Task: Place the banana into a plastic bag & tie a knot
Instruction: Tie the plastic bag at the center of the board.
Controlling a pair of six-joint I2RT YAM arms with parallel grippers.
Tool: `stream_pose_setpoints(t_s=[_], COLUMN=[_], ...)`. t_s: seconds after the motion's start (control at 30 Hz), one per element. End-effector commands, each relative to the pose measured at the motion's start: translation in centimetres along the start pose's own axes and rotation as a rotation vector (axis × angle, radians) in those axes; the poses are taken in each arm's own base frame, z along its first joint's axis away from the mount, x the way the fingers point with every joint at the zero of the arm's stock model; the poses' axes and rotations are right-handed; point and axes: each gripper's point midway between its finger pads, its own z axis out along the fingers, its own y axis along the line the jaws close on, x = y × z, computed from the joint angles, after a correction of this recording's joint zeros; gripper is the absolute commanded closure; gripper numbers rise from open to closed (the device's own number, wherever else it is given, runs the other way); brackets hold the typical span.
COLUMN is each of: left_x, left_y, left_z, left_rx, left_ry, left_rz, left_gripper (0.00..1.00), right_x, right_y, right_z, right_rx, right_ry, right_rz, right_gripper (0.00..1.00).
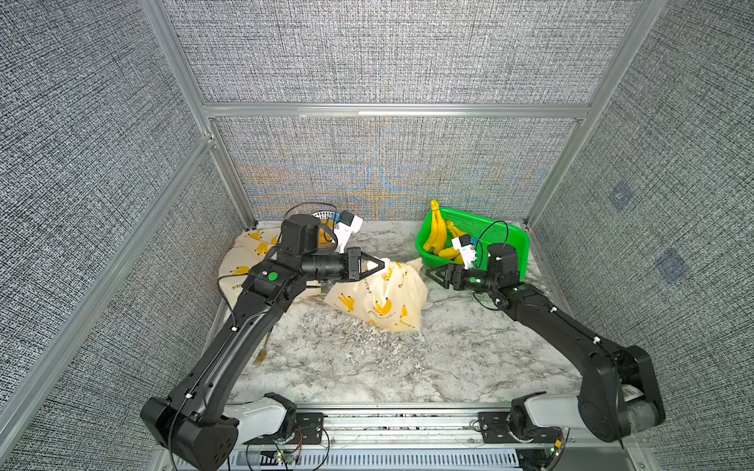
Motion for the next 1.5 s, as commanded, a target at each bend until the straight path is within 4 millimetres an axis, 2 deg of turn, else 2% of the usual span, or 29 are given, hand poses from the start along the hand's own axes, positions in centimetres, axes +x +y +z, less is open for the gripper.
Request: stream_pose_setpoints(t_s=[0.0, 0.07, 0.13, 0.3, 0.4, 0.5, 0.63, 0.67, 0.83, 0.9, 1.03, 1.13, 1.23, 1.3, 1.37, 1.47], left_x=[1.0, 2.6, 3.8, 6.0, 6.8, 7.4, 8.0, 8.0, 8.0, 7.9, 7.9, 7.8, 6.8, 6.3, 6.2, 7.0], left_y=[0.1, 1.7, 2.9, 4.2, 4.8, 5.2, 5.7, 5.8, 6.1, 6.1, 7.0, 8.7, 10.8, 12.2, 13.0, 13.7], left_z=[1.0, 1.6, 1.7, 1.4, 1.3, 1.3, 1.3, 1.4, 1.5, 1.4, 1.2, 0.7, 0.2, 0.0, 0.5, 1.5], left_rx=[0.085, 0.092, 0.090, 0.071, 0.057, 0.050, 0.042, 0.039, 0.033, 0.027, -0.036, -0.159, -0.293, -0.364, -0.371, -0.339], left_ry=[0.047, 0.075, 0.052, 0.054, 0.055, 0.058, 0.065, 0.064, 0.061, 0.055, 0.048, 0.049, 0.024, 0.014, 0.025, 0.073], left_rz=[0.056, 0.010, -0.029, -0.060, -0.078, -0.088, -0.096, -0.097, -0.092, -0.091, -0.089, -0.066, -0.029, -0.012, -0.014, -0.017], left_gripper=[1.00, 1.00, 1.00, 1.00, 1.00, 1.00, 1.00, 1.00, 1.00, 1.00, 1.00, 1.00, 1.00, 1.00, 1.00, 1.00], right_x=[-1.2, -1.4, -1.5, 0.3, 1.9, 2.2, 1.8, 1.8, 2.4, 2.7, 2.1, 0.4, -1.3, -1.7, -1.0, 1.4], right_y=[-1.0, -1.2, -0.5, 0.7, 0.8, 1.5, 2.4, 2.5, 2.3, 2.0, 1.5, 0.1, -2.3, -4.3, -6.2, -9.2], right_z=[-0.8, -1.4, -1.8, -0.5, 0.1, 0.0, -0.2, -0.1, 0.4, 0.4, -0.5, -2.0, -3.9, -4.9, -5.1, -4.4], right_rx=[0.032, 0.039, 0.015, -0.081, -0.119, -0.171, -0.205, -0.212, -0.206, -0.191, -0.132, -0.023, 0.117, 0.216, 0.280, 0.354], right_ry=[-0.056, -0.072, -0.089, -0.020, 0.010, 0.002, -0.009, -0.007, 0.020, 0.024, -0.018, -0.092, -0.174, -0.210, -0.209, -0.160], right_rz=[-0.003, -0.001, -0.026, -0.052, -0.034, -0.020, -0.017, -0.019, -0.009, -0.012, -0.025, -0.017, 0.010, 0.033, 0.064, 0.119], right_gripper=[0.21, 0.18, 0.13, 0.06, 0.07, 0.10, 0.22, 0.29, 0.83, 1.00, 1.00, 1.00, 1.00, 1.00, 1.00, 1.00])
